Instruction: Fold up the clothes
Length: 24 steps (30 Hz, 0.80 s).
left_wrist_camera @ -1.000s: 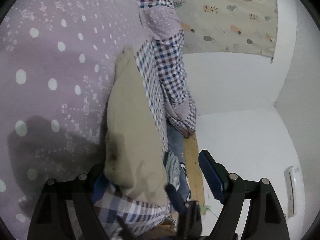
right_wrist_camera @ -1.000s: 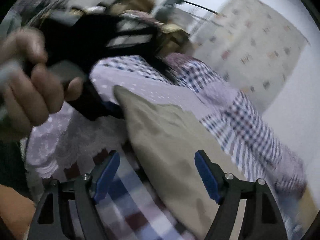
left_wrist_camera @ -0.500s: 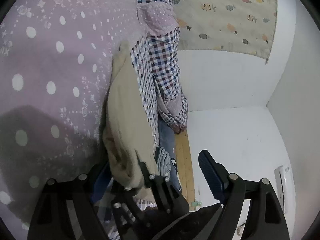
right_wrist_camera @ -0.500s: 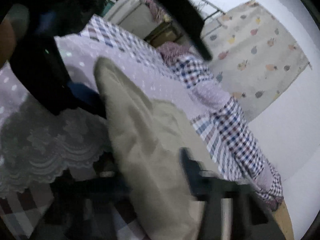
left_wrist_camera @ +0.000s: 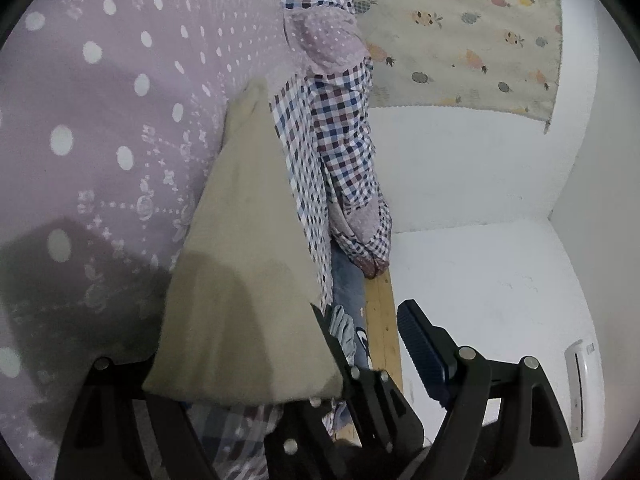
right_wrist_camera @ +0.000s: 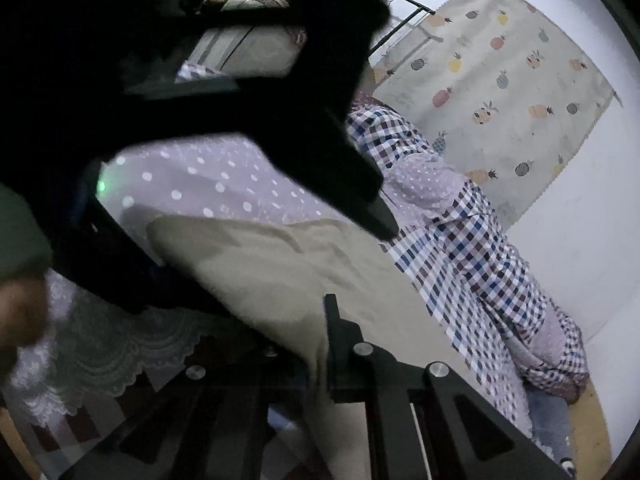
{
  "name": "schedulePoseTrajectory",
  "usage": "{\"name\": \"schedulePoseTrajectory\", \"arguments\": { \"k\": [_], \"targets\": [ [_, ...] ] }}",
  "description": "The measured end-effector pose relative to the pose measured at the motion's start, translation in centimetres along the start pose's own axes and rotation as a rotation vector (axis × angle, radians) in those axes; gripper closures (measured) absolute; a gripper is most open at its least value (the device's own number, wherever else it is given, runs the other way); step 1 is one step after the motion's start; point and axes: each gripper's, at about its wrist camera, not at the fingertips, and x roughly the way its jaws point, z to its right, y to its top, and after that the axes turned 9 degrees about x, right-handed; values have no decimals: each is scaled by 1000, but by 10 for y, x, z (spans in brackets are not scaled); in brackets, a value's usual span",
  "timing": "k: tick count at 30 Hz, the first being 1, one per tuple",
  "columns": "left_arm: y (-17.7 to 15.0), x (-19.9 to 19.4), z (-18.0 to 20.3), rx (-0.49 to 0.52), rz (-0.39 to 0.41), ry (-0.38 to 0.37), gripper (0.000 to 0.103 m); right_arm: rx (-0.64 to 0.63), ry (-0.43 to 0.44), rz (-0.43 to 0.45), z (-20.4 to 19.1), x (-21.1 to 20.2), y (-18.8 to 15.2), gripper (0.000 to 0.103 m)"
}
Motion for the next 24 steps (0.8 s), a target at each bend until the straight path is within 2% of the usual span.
{"name": "schedulePoseTrajectory", "arguments": {
  "k": [7, 10, 13, 15, 18, 19, 20, 22, 24],
  "targets": [
    [-1, 7, 2, -6, 38, 12, 18, 47, 26, 21, 10, -4, -1, 98],
    [1, 6, 1, -14, 57, 24, 26, 64, 23, 28, 12, -4, 0, 98],
    [2, 4, -2, -27, 67, 59, 50, 84, 25, 27, 9, -5, -1, 98],
    [3, 5, -4, -25, 58, 97, 74, 82, 19, 30, 9, -5, -3, 98],
    [3, 3, -3, -6, 53, 131, 89, 53, 1, 38, 7, -3, -8, 94],
    [3, 2, -1, 6, 59, 136, 90, 36, -10, 41, 5, -3, -10, 86],
    [3, 1, 1, 18, 64, 140, 91, 15, -28, 46, 2, -3, -14, 69],
    [4, -1, 7, 48, 74, 146, 93, -10, -46, 58, 0, -2, -20, 50],
    [4, -2, 14, 72, 79, 145, 94, -22, -67, 48, 4, 3, -27, 48]
  ]
}}
